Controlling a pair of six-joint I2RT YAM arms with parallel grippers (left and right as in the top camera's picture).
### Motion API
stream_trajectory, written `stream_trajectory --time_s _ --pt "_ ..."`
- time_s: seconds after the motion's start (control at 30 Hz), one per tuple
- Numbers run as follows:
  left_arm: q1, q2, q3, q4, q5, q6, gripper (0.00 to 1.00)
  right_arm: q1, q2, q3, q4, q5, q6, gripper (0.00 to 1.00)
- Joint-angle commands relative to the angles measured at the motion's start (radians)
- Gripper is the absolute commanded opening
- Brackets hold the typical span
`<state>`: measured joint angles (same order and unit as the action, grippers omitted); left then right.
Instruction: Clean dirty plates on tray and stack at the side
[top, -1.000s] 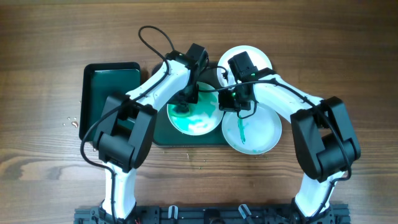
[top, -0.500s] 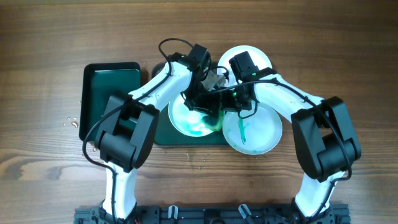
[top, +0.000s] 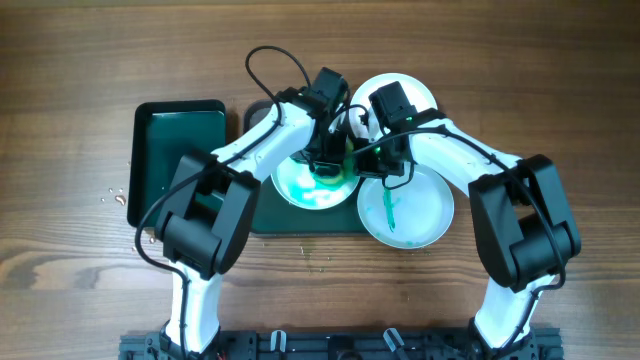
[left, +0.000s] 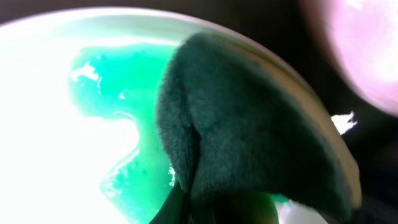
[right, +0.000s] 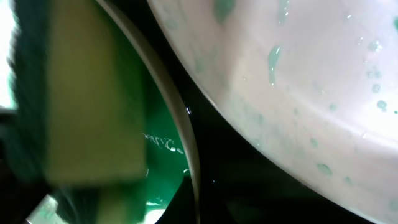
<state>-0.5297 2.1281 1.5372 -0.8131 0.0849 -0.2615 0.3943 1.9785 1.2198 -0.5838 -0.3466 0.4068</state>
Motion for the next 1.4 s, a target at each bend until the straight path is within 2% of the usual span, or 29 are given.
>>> stream_trajectory --time_s 0.0,0.17,0.3,0.53,0.63,0.8,1.13,1.37 --pt "0.023 0.017 -0.002 -0.021 -0.451 -0.165 0.04 0.009 0.022 -0.018 -0.021 0.008 -0.011 0.04" --pt "0.046 0.01 0.003 -0.098 -0.475 -0.214 0.04 0.009 0.022 -0.018 -0.023 0.013 -0.011 0.04" --pt "0.071 -0.026 0.003 -0.146 -0.424 -0.217 0.04 0.009 0.022 -0.018 -0.023 0.017 -0.012 0.04" --pt "0.127 -0.163 0.008 -0.179 -0.111 -0.15 0.04 0.009 0.022 -0.018 -0.029 0.024 -0.014 0.05" --pt "0.155 -0.229 0.008 -0.198 -0.049 -0.134 0.04 0.009 0.022 -0.018 -0.034 0.025 -0.015 0.04" --pt "0.208 -0.325 0.008 -0.237 -0.033 -0.132 0.04 0.01 0.022 -0.018 -0.03 0.024 -0.015 0.04" --pt "0.232 -0.33 0.008 -0.243 -0.007 -0.085 0.04 0.014 -0.065 0.027 -0.051 -0.032 -0.091 0.04" --pt "0.232 -0.33 0.008 -0.243 -0.007 -0.082 0.04 0.053 -0.24 0.027 -0.08 0.134 -0.089 0.04"
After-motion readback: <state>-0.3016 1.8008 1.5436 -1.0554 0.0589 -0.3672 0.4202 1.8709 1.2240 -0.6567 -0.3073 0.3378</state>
